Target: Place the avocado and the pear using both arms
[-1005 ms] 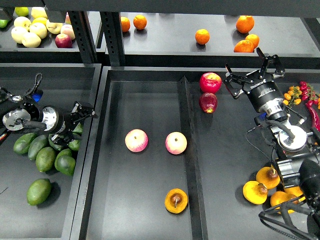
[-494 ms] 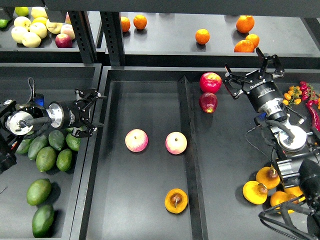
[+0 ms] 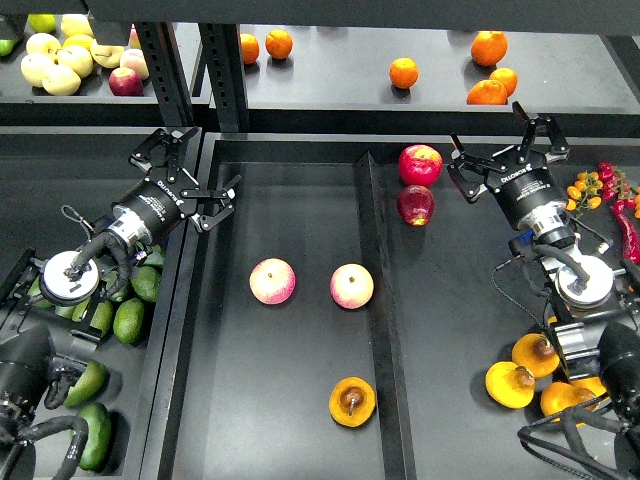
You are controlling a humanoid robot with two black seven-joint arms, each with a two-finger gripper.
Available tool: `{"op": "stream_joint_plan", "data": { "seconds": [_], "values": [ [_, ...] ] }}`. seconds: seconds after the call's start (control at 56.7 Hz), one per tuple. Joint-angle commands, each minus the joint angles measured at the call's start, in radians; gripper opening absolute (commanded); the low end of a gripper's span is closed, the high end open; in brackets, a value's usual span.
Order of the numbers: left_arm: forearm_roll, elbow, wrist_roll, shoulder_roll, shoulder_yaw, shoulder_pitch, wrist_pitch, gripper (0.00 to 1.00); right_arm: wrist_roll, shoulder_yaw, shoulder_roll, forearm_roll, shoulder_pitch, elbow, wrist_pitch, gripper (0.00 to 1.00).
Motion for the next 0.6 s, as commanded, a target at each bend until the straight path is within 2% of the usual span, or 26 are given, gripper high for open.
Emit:
{"op": "stream_joint_plan", "data": {
  "seconds": [0.0, 0.335, 0.388, 0.582],
  "values": [
    [-0.061, -0.001, -0.041, -0.001, -0.005, 0.017, 0.0, 0.97, -0.001, 0.0, 0.0, 0.001, -0.002, -0.002, 0.0, 0.99],
    [-0.177, 0.0, -0.041, -0.001, -0.004, 0.015, 0.0, 0.97, -0.014, -0.016, 0.0, -0.002, 0.001, 0.0, 0.0, 0.99],
    [-0.187, 0.002, -0.041, -0.001, -0.005, 0.015, 0.0, 0.97, -0.029, -0.029, 0.0, -0.002, 0.005, 0.0, 0.0, 0.99],
    [-0.188, -0.003, -0.041, -0.001, -0.007, 0.017, 0.0, 0.97, -0.129, -0.116, 0.0, -0.001, 0.012, 0.009, 0.0, 0.99]
  ]
}}
